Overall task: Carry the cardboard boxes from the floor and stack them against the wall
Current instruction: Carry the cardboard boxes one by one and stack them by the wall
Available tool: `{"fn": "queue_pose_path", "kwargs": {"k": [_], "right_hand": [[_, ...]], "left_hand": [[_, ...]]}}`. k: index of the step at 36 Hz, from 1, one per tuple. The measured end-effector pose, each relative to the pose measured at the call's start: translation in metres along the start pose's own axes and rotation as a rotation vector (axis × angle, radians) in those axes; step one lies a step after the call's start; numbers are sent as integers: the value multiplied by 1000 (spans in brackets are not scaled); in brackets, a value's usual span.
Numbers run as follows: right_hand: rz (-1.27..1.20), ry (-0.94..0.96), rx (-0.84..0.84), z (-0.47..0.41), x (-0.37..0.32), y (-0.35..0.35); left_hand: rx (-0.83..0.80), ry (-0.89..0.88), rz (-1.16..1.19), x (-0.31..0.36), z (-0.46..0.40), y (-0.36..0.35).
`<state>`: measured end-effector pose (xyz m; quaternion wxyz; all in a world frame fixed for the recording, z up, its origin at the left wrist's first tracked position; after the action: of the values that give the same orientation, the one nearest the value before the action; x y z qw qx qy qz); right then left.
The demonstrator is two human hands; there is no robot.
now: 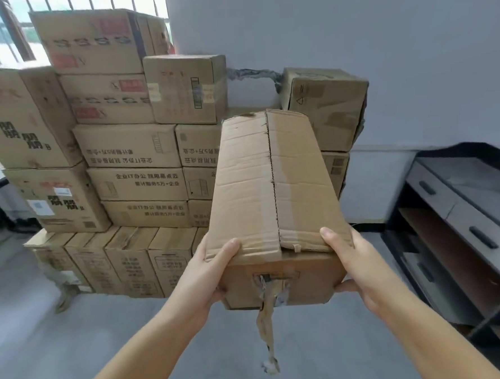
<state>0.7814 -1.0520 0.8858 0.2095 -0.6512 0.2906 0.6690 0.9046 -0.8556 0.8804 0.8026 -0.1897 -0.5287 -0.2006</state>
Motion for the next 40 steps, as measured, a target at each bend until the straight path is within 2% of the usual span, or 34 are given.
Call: {"fn": "queue_pose_path", "kwargs": {"k": [17,27,30,32,36,40], "right_hand": [[34,335,-21,-341,-127,-24],[22,294,-141,-491,-145,-51],[201,359,-117,-526,-136,-63],[400,436,-122,-543,-130,-74],[605,511,-92,-575,-124,-85],[804,566,-45,-599,-131,-90]], "left_hand": [[35,-366,-1,235,-263,-22],[-8,-382,40,322,-392,-22],[30,-396,-135,336,-437,-17],[108,-450,-394,338,-464,-13],[318,-709,-914,344,-503,-5],[476,-893,-1174,362,-536,7]]}}
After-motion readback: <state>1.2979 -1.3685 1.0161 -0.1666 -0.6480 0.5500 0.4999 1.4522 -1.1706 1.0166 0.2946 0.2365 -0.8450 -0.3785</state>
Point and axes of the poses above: each hand's wrist, its own z-axis away from the middle knuckle, its own y-axis out of the back of the hand, x = y × z, the point moved 5 cm from there along -z, towards the middle knuckle, and after that the axes turned 9 degrees about y, right-handed, at the moved point
